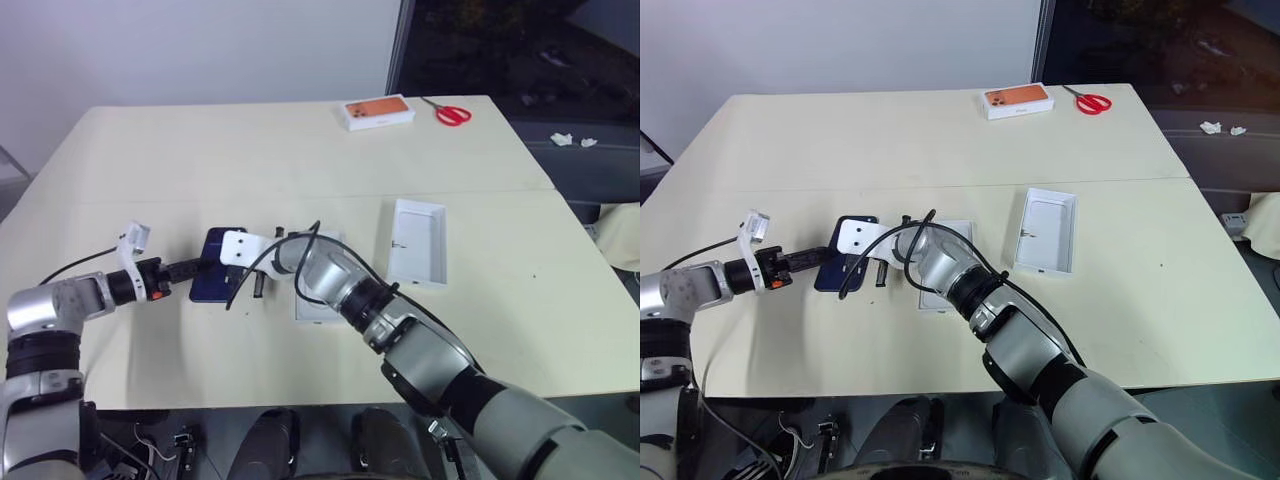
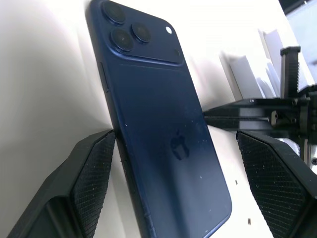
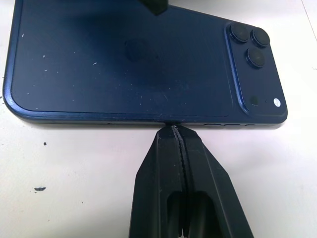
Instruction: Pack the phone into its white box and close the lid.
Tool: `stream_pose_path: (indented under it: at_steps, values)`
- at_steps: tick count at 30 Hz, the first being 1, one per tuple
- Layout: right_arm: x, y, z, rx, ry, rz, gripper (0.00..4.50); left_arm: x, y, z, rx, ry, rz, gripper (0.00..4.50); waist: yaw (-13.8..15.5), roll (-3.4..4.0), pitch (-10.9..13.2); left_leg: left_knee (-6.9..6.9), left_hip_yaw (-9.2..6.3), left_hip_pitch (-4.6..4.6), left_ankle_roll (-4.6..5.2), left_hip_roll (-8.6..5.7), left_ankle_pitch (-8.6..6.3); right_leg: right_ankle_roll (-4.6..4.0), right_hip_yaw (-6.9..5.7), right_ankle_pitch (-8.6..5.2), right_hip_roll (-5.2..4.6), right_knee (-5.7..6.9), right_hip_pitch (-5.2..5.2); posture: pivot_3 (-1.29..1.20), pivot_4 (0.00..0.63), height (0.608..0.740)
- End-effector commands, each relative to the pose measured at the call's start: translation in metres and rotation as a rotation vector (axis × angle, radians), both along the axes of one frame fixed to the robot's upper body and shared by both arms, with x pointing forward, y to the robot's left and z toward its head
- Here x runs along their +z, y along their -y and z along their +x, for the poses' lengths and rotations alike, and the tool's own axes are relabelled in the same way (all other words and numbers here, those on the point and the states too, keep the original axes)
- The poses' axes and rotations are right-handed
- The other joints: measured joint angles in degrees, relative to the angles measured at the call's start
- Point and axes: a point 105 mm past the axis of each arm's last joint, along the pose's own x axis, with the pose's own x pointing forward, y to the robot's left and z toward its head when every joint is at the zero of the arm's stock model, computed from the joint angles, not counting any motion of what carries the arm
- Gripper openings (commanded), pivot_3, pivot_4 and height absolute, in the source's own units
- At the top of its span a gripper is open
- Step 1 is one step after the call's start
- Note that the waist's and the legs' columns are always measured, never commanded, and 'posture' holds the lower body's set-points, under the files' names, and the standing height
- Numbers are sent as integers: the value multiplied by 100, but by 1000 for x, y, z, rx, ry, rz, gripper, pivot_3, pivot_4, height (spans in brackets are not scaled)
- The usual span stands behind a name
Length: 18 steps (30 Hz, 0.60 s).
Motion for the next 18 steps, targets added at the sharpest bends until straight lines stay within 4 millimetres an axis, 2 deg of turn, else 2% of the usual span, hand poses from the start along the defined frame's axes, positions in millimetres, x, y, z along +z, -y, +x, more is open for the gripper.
stream_pose_path:
  at_steps: [1,6,11,18]
  values:
    - [-1,-9,-6,25,-7,3,25,-23,36,-12,-96,-117,-115,4108,4,0,0,0,0,1,0,0,0,0,0,0,0,0,2,0,150,740]
    - [-2,-7,-5,21,-4,1,25,-11,36,-12,-80,-116,-213,4108,-5,-1,-1,-1,0,5,1,-1,-1,0,0,0,-1,-1,6,0,150,740]
    - [-2,-7,-4,21,-2,6,25,-10,37,-10,-75,-124,-188,4108,-41,-2,-1,-5,1,5,1,1,-1,-1,2,-1,1,-1,-1,0,150,740]
    - [-3,-4,-3,19,1,4,25,-10,24,-9,-18,-108,-173,4108,-41,-2,-1,-8,1,5,0,1,-1,-1,2,-1,1,-2,-2,0,150,740]
